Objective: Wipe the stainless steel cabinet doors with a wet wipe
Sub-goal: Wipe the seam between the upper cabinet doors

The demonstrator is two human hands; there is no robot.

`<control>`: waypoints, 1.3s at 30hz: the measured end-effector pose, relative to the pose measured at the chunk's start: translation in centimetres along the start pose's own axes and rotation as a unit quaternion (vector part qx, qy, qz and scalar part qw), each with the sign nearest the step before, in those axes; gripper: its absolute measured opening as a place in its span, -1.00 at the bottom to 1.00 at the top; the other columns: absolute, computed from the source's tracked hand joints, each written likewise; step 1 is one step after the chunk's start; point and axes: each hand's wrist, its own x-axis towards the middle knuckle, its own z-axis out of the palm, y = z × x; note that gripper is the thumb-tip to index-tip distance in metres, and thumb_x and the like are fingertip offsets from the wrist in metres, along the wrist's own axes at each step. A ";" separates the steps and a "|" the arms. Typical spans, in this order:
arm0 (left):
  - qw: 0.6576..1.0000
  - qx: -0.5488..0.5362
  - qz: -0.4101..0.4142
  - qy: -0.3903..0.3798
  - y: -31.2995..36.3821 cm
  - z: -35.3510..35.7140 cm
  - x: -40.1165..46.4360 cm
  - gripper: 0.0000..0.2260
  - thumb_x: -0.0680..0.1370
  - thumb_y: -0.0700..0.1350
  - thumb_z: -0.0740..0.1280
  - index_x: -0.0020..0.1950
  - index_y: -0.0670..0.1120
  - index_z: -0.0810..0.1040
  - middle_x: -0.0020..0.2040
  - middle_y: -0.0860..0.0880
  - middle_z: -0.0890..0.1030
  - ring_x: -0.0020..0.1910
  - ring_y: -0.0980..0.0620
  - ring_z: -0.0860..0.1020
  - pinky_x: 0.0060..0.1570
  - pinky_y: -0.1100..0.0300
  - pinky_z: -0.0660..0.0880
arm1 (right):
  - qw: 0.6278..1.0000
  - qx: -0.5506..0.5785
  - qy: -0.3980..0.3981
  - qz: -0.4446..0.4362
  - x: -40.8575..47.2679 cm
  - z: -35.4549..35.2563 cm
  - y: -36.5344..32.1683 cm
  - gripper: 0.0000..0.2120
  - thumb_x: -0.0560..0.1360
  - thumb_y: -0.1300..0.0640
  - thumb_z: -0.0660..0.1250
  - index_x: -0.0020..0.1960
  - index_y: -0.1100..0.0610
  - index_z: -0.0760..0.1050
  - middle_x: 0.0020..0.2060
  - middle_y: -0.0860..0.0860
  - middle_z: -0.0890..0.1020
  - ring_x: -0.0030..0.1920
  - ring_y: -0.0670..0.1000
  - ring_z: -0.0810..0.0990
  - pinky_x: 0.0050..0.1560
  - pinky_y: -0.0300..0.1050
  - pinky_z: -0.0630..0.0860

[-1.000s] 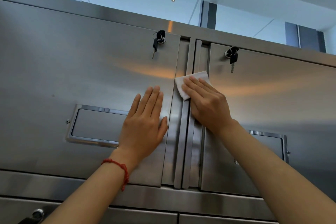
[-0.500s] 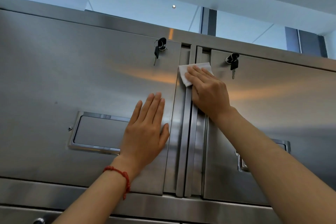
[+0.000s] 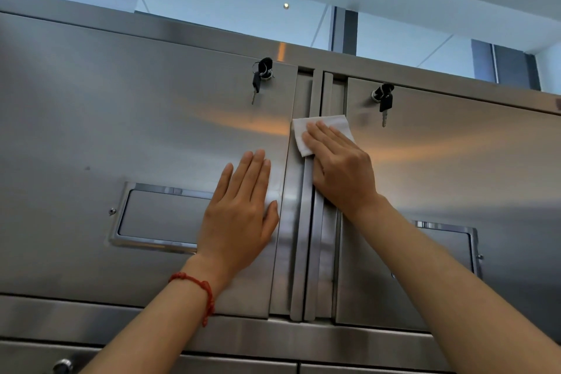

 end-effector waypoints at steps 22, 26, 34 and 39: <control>1.000 0.000 0.002 0.004 0.0 0.2 0.0 -0.48 0.60 0.02 0.02 0.44 -0.29 0.28 0.45 -0.25 0.28 0.45 -0.16 0.23 0.40 -0.11 0.21 | 0.999 0.027 -0.026 0.002 -7.7 -3.2 -5.0 -0.74 0.48 0.27 0.26 0.09 0.35 0.60 0.10 0.27 0.61 0.16 0.19 0.58 0.26 0.07 0.42; 1.000 -0.007 0.000 0.006 0.1 0.2 0.0 -0.48 0.60 0.01 0.02 0.45 -0.29 0.28 0.45 -0.25 0.27 0.45 -0.17 0.23 0.40 -0.12 0.22 | 0.999 0.030 -0.028 0.000 -8.9 -3.7 -5.7 -0.76 0.47 0.30 0.28 0.09 0.35 0.60 0.10 0.27 0.61 0.17 0.19 0.58 0.27 0.06 0.43; 1.000 -0.013 -0.010 0.009 0.6 0.2 -0.7 -0.48 0.59 0.00 0.04 0.45 -0.30 0.26 0.46 -0.26 0.26 0.46 -0.19 0.21 0.40 -0.13 0.21 | 0.997 0.026 -0.064 -0.027 -11.5 -4.9 -7.1 -0.72 0.43 0.30 0.33 0.12 0.34 0.58 0.13 0.26 0.59 0.20 0.19 0.56 0.30 0.07 0.38; 1.000 -0.023 -0.011 0.005 0.9 0.1 -1.4 -0.48 0.59 -0.01 0.03 0.45 -0.30 0.26 0.46 -0.27 0.25 0.46 -0.20 0.21 0.40 -0.13 0.21 | 0.995 0.023 -0.084 -0.043 -12.8 -5.8 -7.9 -0.70 0.41 0.29 0.36 0.13 0.32 0.58 0.14 0.25 0.59 0.22 0.18 0.54 0.29 0.08 0.40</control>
